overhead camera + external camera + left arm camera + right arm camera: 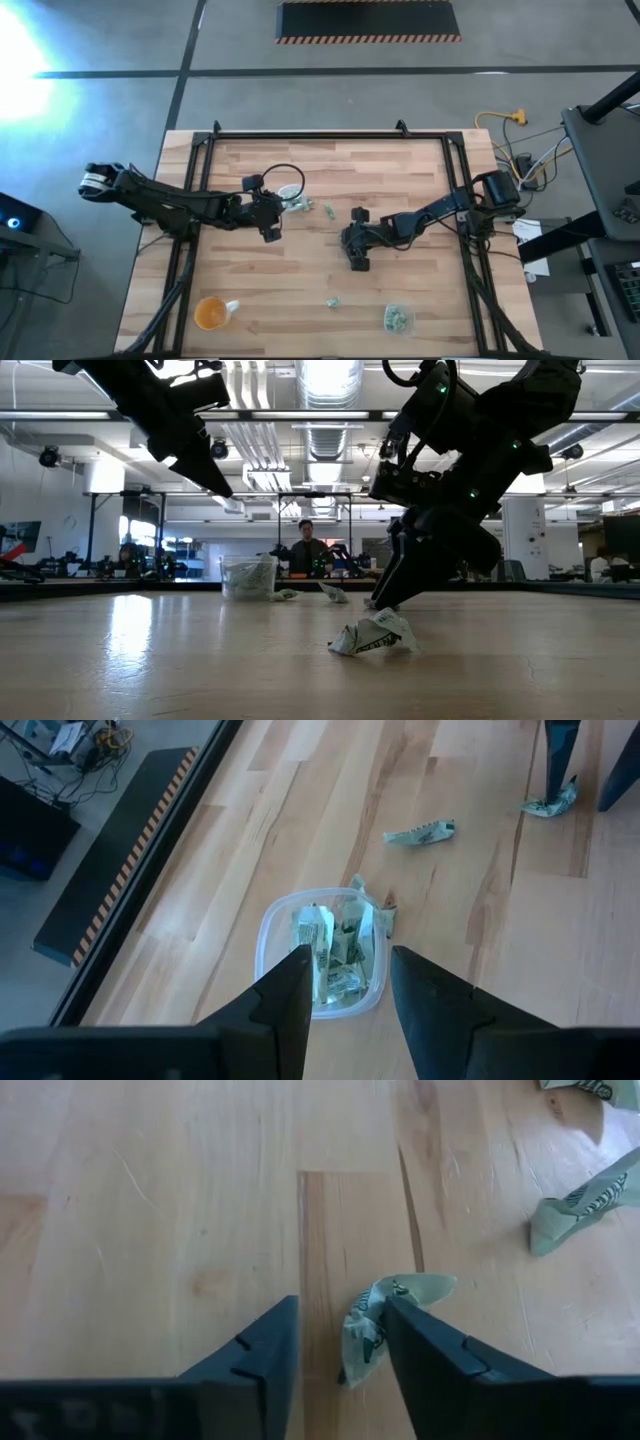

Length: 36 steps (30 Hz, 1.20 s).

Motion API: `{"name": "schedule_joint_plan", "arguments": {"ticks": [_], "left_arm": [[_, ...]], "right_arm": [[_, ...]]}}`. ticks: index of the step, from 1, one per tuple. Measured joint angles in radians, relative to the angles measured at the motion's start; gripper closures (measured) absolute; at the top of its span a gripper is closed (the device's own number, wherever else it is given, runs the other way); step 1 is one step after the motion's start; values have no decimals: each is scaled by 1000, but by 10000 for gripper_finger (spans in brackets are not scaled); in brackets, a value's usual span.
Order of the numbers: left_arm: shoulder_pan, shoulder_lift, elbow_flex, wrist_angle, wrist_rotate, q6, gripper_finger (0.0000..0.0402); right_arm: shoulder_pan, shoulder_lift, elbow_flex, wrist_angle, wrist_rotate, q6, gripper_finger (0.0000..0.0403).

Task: Pick and place Stevia / Truvia into bins
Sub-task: Put the stevia packet into the bottom transparent container

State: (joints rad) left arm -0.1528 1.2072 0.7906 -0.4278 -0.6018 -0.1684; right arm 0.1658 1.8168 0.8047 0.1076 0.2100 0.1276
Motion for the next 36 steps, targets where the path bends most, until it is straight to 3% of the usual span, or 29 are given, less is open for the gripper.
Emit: {"name": "schedule_joint_plan", "arguments": {"ticks": [13,23,36], "left_arm": [[0,0,0,0,0,0,281],[0,0,-1,0,0,0,281],[0,0,-6,3,0,0,281]], "right_arm": [[0,-2,9,-46,6,-53,386],[7,-44,5,-99,-1,-61,394],[149,-281,2,-253,-1,-49,394]]}}
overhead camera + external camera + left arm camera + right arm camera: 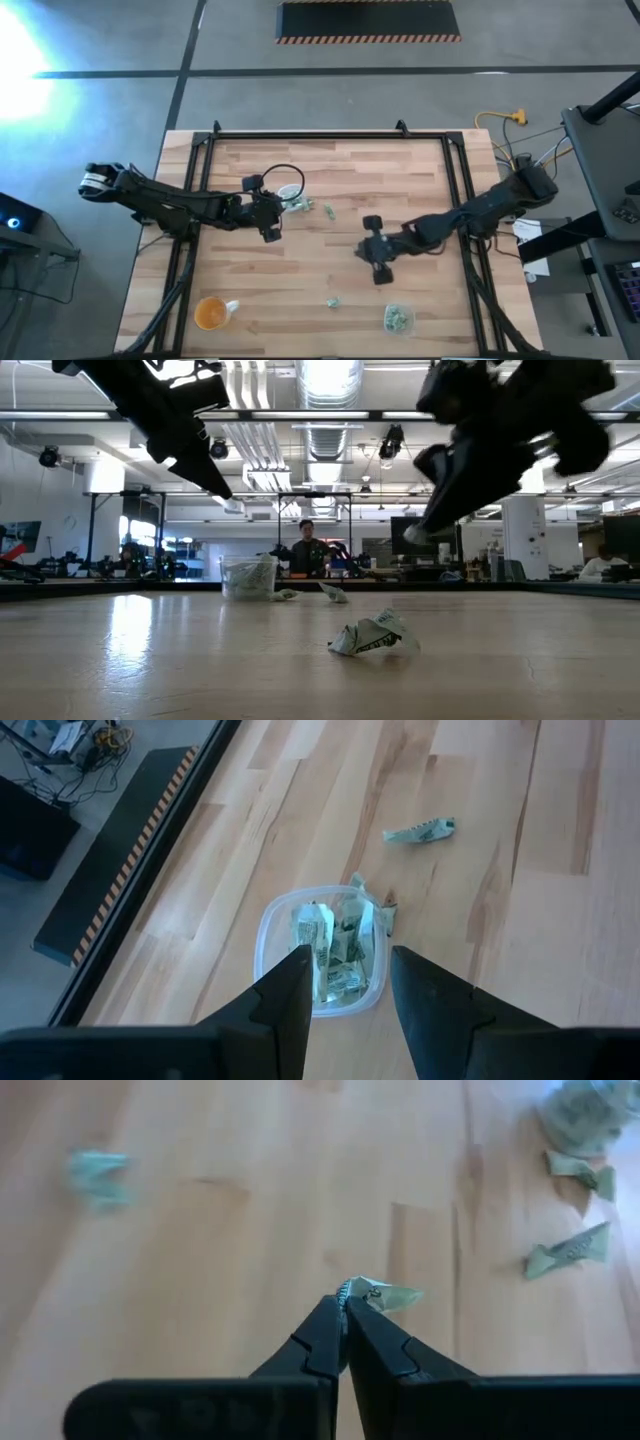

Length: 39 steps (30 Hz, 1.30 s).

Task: Pick and place Stevia / Truvia into bins
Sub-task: Put the stevia packet into the bottom transparent container

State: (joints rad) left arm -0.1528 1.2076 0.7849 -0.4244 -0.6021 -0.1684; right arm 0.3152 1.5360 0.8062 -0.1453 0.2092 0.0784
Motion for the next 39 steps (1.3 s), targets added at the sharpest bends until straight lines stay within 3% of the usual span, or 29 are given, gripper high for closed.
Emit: {"name": "schedule_joint_plan", "arguments": {"ticks": [15,29,39], "left_arm": [[0,0,-2,10,0,-2,281],[0,3,-2,28,0,18,281],[0,3,-3,28,1,18,281]], "right_arm": [[322,-202,-5,-115,3,77,394],[547,-254,24,-176,182,154,394],[667,-253,34,-186,196,244,394]]}}
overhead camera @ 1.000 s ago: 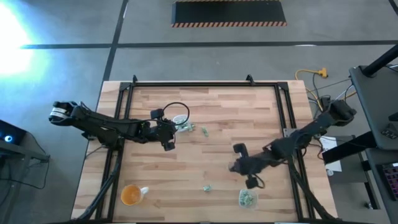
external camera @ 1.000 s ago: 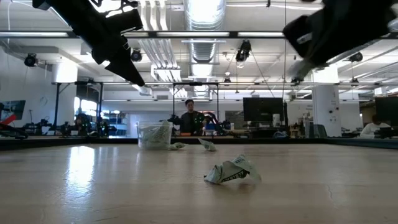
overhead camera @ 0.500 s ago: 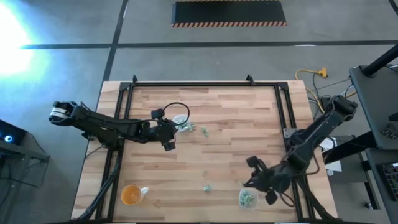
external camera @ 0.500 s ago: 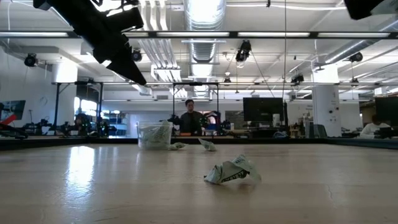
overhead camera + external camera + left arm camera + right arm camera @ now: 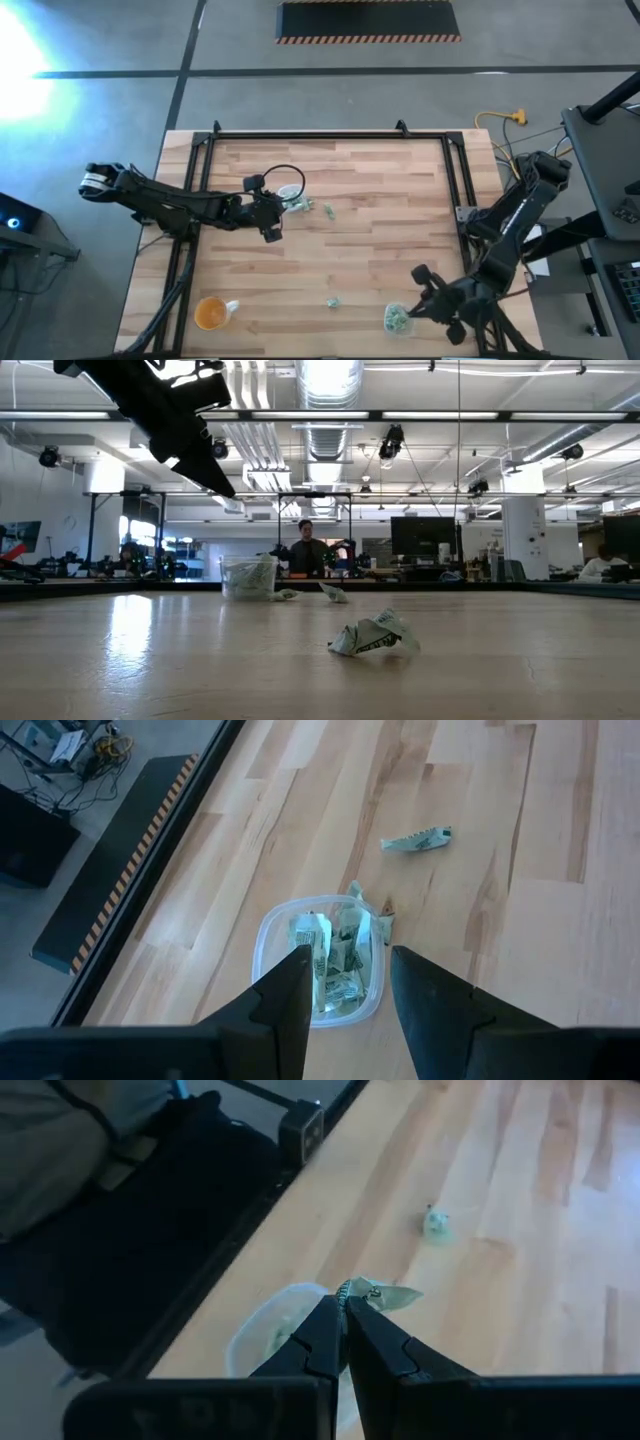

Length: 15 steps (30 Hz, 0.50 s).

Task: Pick and place Stevia / Truvia into bins
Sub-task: Put the stevia packet into the bottom transparent container

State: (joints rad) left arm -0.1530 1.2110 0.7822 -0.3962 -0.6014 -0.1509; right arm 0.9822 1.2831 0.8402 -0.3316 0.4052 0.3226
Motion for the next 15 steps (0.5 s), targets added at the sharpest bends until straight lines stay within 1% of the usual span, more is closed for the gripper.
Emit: {"name": "schedule_joint_plan", "arguments": {"ticks": [4,9,12,15], "left_arm": [[0,0,0,0,0,0,281],[0,0,0,0,0,0,281],[0,0,-1,4,0,0,281],[0,0,-1,6,0,0,281]], "right_arm": [[56,1,-2,-9,44,39,394],[108,1,-6,-1,65,75,394],[124,1,-19,20,92,75,394],[124,1,-48,71,94,74,394]]}}
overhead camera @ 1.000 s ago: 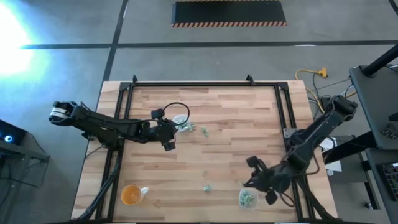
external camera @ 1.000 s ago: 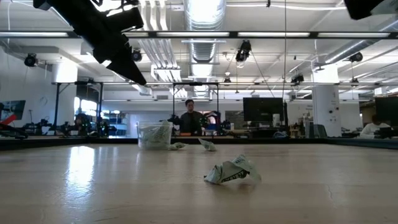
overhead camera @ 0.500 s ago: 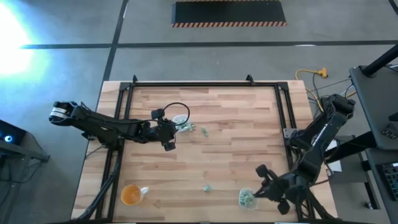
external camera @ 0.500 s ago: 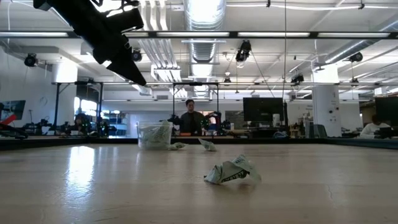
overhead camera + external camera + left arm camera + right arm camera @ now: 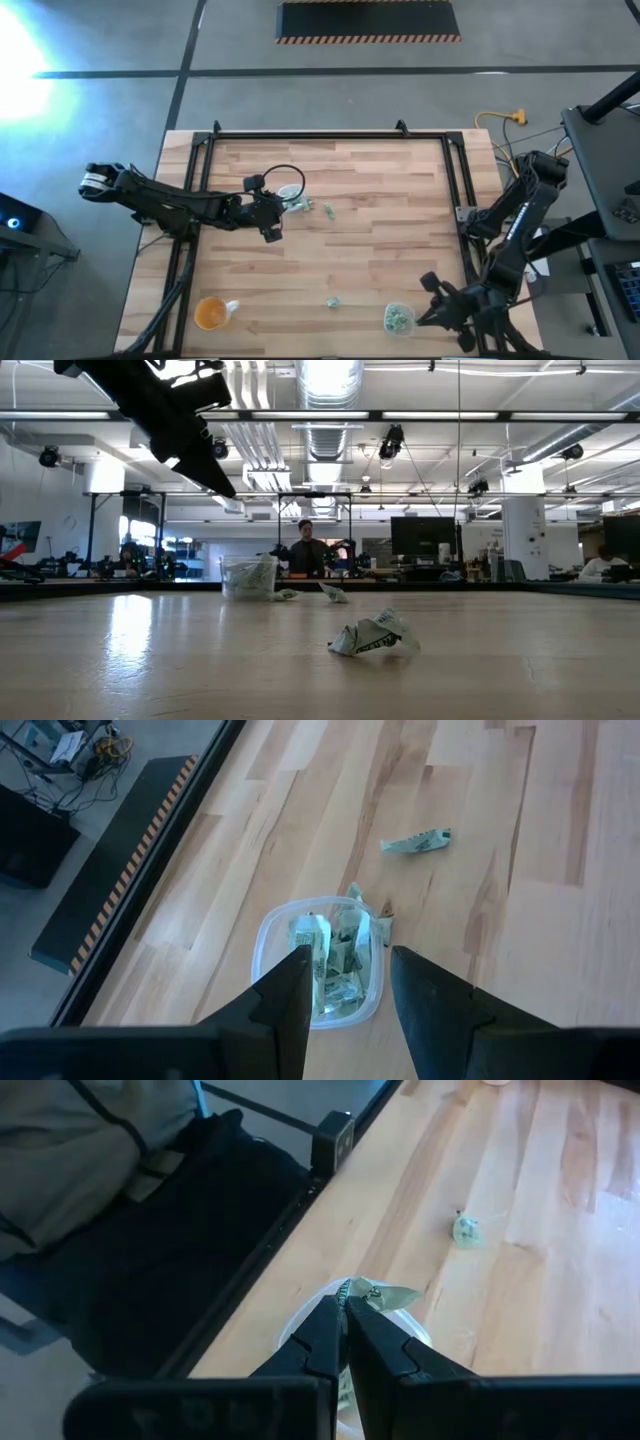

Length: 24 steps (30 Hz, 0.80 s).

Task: Pick and place Stevia / Truvia into bins
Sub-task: Put the stevia packet into the bottom transparent container

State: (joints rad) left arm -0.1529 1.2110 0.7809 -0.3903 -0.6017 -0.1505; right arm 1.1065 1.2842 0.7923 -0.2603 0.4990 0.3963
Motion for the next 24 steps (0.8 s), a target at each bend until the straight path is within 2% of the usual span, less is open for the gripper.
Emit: {"name": "schedule_joint_plan", "arguments": {"ticks": [17,24], "left_arm": [[0,0,-1,18,0,0,281],[0,0,-2,28,0,0,281]], "right_arm": [[-7,27,-202,338,-14,1,394],[-68,78,-224,410,-117,-2,394]]}}
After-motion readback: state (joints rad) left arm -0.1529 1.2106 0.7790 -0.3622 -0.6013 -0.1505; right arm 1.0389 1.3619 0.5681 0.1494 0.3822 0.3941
